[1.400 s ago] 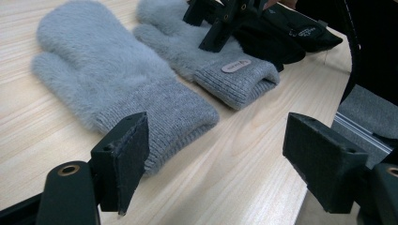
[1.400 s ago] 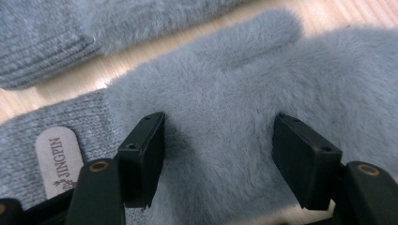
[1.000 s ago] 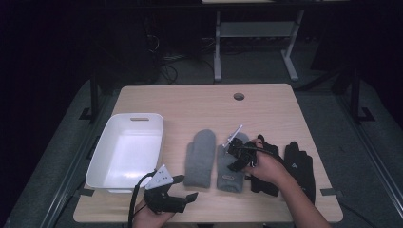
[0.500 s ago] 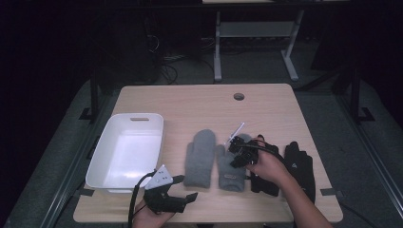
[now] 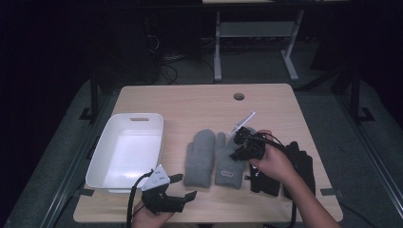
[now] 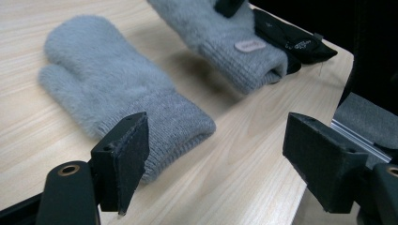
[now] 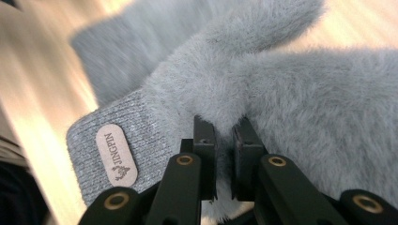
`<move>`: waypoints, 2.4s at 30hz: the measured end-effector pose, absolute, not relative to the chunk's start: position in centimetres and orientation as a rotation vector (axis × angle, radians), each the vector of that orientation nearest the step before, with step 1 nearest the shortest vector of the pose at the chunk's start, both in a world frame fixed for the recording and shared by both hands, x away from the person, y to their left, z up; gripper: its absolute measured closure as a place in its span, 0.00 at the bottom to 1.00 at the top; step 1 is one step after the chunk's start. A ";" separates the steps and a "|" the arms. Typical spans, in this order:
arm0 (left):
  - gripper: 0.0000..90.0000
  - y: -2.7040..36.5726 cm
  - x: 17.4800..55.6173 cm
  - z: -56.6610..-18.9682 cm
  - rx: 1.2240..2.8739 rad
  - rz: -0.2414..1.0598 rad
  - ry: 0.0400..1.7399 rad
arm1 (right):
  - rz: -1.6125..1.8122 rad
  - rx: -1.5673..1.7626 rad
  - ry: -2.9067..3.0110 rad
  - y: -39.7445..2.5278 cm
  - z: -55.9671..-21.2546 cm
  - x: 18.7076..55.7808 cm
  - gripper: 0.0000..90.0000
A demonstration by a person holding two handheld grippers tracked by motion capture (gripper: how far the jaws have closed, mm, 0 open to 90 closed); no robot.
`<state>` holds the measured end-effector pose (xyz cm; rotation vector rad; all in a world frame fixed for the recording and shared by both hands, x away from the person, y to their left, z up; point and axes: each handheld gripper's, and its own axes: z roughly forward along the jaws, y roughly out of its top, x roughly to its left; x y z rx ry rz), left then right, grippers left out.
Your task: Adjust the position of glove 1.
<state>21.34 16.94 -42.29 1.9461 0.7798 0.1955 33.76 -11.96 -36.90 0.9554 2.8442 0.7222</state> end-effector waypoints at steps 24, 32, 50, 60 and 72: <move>0.26 18.5 21.8 -41.8 1.890 0.255 0.844 | 0.702 0.869 2.961 -2.6 -36.2 36.7 0.92; 0.26 18.5 21.8 -41.9 1.892 0.251 0.849 | 0.654 0.874 2.990 -1.7 -37.0 37.0 0.91; 0.26 18.3 21.8 -41.9 1.898 0.254 0.847 | 0.770 0.915 2.884 -2.2 -37.7 37.0 0.76; 0.26 18.1 21.6 -41.9 1.909 0.252 0.844 | 0.766 0.980 2.878 -3.1 -40.2 37.2 0.73; 0.26 17.9 21.7 -42.1 1.919 0.250 0.836 | 0.965 1.158 2.778 -7.0 -39.1 38.2 0.39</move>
